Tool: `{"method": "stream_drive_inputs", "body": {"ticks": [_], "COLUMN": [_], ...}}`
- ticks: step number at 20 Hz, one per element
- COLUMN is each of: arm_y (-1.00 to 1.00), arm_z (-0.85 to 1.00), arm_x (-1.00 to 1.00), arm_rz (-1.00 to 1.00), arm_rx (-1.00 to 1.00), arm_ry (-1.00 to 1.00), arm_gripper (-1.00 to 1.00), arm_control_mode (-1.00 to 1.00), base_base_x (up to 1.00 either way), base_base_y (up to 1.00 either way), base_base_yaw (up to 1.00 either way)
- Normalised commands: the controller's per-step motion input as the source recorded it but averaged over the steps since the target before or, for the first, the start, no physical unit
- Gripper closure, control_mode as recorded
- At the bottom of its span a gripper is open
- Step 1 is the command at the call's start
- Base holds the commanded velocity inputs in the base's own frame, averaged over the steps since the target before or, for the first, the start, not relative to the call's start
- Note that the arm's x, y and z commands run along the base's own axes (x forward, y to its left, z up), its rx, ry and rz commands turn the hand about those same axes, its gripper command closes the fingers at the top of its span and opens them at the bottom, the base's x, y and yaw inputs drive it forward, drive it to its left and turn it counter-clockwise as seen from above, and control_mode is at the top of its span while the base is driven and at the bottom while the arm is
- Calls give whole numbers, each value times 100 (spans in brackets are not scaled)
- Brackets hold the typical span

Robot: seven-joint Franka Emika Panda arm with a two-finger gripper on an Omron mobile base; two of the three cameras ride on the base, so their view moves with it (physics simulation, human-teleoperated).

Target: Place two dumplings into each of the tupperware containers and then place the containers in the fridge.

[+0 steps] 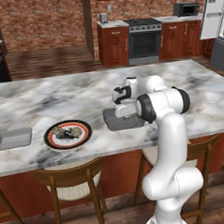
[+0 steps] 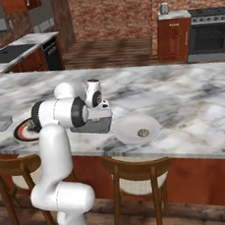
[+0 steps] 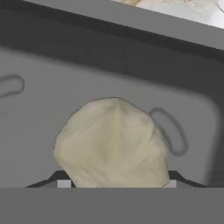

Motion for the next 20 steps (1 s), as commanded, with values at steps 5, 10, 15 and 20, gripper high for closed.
{"method": "stream_drive_inputs", "body": {"ticks": [5, 10, 15, 20], "arm_y": [0, 0, 0, 0], "arm_z": [-30, -6, 0, 1], "arm_x": [0, 0, 0, 0], "arm_rz": [0, 0, 0, 0], "arm_rx": [0, 0, 0, 0], "arm_ry": [0, 1, 0, 1], "arm_gripper": [100, -100, -100, -100], "arm_control_mode": [-100, -100, -100, -100], "base_base_x": [0, 0, 0, 0], "base_base_y": [0, 0, 0, 0], "base_base_yaw": [0, 0, 0, 0]}}
